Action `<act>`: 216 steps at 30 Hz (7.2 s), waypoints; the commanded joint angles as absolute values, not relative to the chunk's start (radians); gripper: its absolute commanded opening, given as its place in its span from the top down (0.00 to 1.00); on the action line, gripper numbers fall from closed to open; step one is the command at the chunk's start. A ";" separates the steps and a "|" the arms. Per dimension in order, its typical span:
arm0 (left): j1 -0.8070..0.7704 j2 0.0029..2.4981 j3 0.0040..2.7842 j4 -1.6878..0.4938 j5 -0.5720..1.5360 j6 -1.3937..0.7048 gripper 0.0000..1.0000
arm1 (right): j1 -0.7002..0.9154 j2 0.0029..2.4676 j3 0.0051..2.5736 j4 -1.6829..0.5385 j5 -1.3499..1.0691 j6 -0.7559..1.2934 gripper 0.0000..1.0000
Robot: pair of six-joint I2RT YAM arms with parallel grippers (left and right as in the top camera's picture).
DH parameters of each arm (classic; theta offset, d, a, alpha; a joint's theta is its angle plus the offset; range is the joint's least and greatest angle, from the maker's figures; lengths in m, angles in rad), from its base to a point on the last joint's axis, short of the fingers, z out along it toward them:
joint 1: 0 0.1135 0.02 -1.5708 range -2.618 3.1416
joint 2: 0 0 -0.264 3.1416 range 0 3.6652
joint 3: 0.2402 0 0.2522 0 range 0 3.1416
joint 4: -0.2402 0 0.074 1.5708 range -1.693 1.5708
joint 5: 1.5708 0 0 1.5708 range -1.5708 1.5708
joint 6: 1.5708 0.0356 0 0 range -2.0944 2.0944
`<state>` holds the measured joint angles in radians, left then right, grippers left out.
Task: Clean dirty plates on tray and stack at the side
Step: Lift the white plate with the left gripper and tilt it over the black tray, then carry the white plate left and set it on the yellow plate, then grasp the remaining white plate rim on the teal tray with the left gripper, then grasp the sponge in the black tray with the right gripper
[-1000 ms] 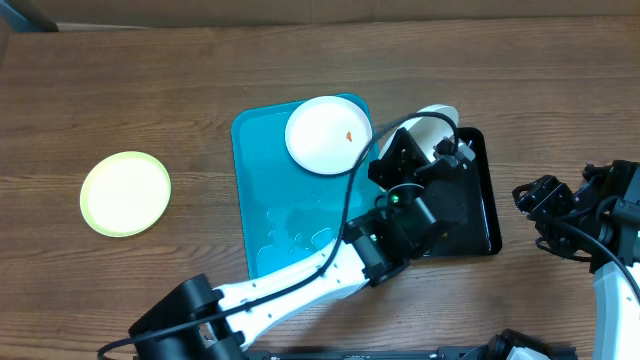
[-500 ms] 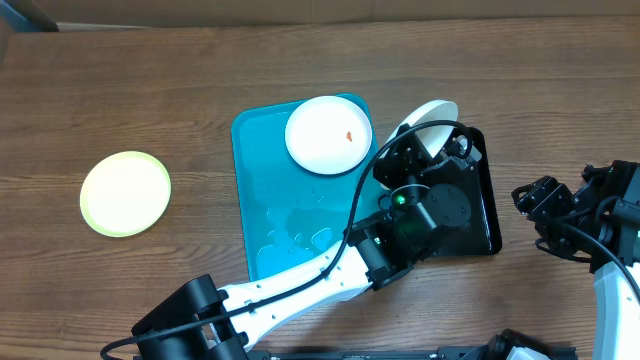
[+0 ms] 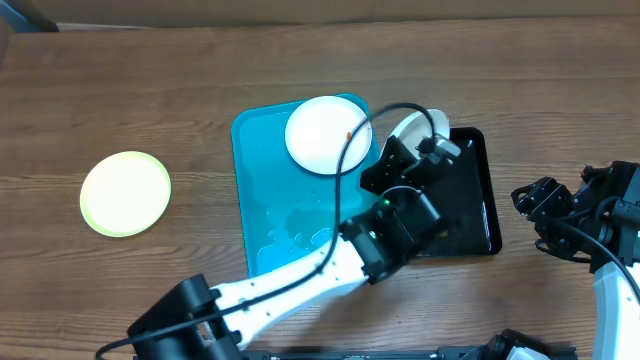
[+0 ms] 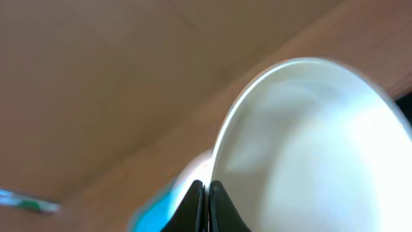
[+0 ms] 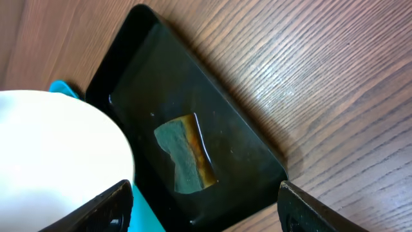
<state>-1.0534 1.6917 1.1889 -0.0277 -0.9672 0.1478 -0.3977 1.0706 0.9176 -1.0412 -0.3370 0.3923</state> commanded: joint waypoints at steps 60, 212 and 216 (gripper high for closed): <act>-0.062 1.631 1.111 -1.136 0.135 -0.137 0.43 | -0.150 1.113 0.943 -1.121 -0.446 0.182 0.27; -0.302 1.890 1.206 -0.888 0.170 -0.319 0.96 | 0.262 1.663 0.960 -0.761 0.117 0.471 0.96; -0.302 1.890 1.206 -0.881 0.169 -0.319 0.96 | 0.262 1.591 1.046 -0.839 0.134 0.464 0.96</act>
